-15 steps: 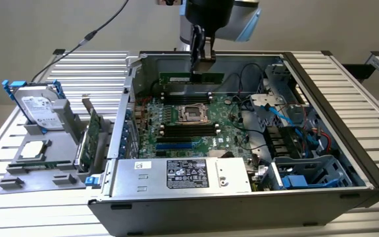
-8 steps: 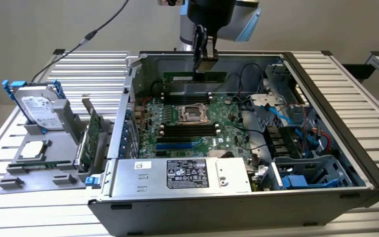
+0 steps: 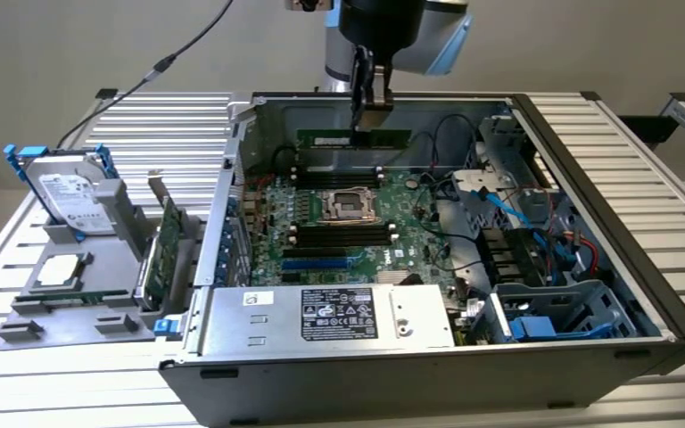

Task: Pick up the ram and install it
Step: 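Pick up the ram and move it above insertion slot, then insert the ram into the slot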

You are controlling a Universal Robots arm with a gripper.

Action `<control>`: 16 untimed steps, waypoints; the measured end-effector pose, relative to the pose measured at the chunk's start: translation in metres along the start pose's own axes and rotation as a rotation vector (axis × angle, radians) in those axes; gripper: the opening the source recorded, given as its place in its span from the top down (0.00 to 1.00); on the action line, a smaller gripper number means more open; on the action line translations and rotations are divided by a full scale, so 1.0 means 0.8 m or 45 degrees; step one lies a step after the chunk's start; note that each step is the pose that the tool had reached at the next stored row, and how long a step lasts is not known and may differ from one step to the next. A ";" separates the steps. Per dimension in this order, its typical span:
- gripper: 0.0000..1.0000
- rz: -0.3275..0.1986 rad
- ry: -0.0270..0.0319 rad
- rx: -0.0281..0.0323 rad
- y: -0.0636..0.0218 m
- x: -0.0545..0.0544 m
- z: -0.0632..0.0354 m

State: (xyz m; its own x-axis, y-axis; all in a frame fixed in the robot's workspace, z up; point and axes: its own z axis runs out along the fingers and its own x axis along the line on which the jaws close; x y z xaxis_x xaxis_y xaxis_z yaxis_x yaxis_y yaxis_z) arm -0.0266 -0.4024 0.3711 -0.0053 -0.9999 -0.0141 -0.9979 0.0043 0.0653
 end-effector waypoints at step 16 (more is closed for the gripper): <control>0.86 0.028 0.0001 0.0155 0.000 -0.008 0.006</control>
State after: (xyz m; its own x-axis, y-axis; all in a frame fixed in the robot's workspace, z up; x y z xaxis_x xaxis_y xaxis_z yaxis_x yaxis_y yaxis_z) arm -0.0266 -0.3955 0.3666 -0.0268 -0.9996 -0.0128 -0.9982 0.0261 0.0534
